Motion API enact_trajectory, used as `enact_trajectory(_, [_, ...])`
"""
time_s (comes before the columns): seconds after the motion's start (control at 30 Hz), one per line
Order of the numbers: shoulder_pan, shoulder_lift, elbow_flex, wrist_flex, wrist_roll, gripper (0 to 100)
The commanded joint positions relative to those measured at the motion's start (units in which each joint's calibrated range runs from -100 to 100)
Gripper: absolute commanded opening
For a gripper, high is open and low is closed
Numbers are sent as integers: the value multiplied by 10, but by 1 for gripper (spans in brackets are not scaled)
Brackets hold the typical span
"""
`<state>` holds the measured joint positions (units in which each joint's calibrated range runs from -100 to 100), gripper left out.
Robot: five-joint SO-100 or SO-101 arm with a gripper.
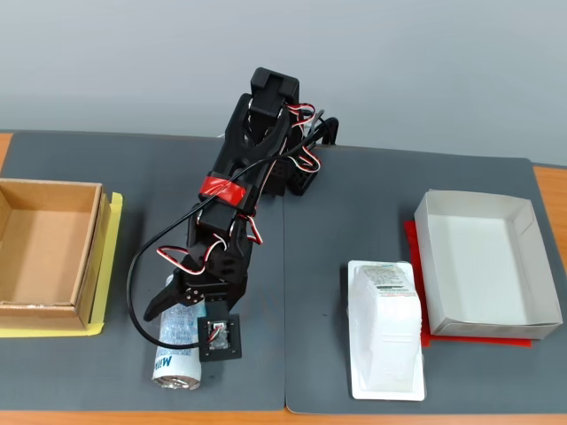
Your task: Pick the can and put it in the brown box
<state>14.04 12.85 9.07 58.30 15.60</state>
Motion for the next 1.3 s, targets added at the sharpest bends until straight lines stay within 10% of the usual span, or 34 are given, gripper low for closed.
enact_trajectory(0.0, [11, 0, -25, -23, -3, 44])
enact_trajectory(1.27, [29, 81, -24, -61, -3, 44])
